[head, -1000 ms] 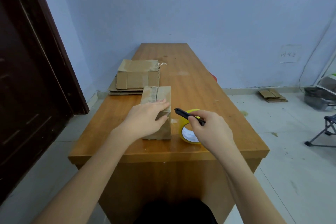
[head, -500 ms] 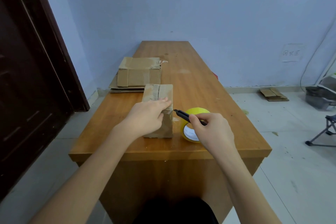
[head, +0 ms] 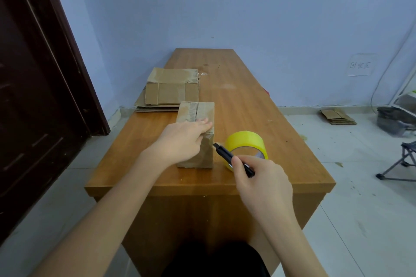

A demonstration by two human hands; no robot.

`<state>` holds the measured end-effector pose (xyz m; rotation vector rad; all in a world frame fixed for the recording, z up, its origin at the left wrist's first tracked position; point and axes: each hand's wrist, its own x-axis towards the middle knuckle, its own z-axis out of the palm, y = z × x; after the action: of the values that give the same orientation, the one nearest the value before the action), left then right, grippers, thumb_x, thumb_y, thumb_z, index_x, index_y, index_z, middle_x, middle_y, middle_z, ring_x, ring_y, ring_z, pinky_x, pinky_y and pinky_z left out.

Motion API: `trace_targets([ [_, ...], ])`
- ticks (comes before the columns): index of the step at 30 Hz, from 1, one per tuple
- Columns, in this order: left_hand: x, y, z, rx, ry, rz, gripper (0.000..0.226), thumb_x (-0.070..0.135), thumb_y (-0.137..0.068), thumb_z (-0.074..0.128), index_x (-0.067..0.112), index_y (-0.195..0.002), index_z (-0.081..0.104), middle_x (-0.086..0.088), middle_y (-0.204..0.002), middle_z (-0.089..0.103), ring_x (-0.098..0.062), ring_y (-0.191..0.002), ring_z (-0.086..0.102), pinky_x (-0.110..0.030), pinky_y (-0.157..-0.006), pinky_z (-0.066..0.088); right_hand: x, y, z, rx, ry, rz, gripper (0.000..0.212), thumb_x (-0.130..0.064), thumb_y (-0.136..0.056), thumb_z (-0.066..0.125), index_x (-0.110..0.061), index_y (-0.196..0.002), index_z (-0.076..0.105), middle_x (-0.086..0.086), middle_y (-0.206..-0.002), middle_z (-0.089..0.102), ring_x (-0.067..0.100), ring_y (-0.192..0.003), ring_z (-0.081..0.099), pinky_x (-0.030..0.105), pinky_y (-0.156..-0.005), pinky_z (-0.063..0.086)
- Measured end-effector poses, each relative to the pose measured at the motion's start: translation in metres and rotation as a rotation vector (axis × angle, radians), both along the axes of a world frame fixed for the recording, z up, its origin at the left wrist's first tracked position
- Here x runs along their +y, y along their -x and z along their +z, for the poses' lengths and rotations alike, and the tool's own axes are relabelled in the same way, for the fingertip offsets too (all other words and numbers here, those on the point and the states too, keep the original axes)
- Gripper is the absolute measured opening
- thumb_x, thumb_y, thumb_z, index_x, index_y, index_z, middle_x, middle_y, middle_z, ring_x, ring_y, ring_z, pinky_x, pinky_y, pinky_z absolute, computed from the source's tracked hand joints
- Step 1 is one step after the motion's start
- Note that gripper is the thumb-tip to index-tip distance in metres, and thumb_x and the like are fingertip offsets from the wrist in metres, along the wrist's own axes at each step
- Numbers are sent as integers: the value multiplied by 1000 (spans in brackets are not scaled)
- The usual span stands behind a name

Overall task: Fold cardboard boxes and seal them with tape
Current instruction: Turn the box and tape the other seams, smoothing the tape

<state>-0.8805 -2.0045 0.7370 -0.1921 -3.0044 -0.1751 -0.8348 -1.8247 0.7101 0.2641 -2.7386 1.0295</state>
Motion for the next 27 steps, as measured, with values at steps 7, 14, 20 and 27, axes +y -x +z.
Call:
trace_targets([
  [7, -2, 1, -1, -3, -19, -11, 50, 18, -102, 33, 33, -149, 24, 19, -154, 19, -7, -141, 25, -31, -109, 31, 7, -3, -5, 55, 188, 14, 22, -35, -94, 51, -32, -86, 71, -7, -59, 59, 16, -61, 53, 29, -51, 34],
  [14, -1, -1, 0, -15, 23, -7, 55, 29, -98, 42, 32, -149, 23, 18, -155, 17, -11, -140, 28, -32, -105, 34, 42, 22, 1, 41, 554, -38, 32, -6, -91, 46, -26, -78, 67, -13, -41, 42, 4, -40, 35, 14, -39, 24],
  [20, 8, 2, 4, 47, 119, 16, 60, 57, -84, 53, 23, -133, 48, 6, -136, 53, -19, -121, 51, -36, -94, 45, 61, 44, -6, 173, 505, -152, 21, -10, -96, 37, -23, -104, 52, -5, -57, 44, 7, -45, 40, 23, -47, 33],
  [27, 5, 5, 3, 65, 35, 78, 70, 76, -80, 43, 31, -133, 52, 13, -136, 53, -13, -123, 50, -31, -94, 40, 72, 94, -44, -10, 265, -248, 15, -18, -100, 37, -4, -104, 43, 4, -69, 52, 24, -58, 49, 34, -53, 34],
])
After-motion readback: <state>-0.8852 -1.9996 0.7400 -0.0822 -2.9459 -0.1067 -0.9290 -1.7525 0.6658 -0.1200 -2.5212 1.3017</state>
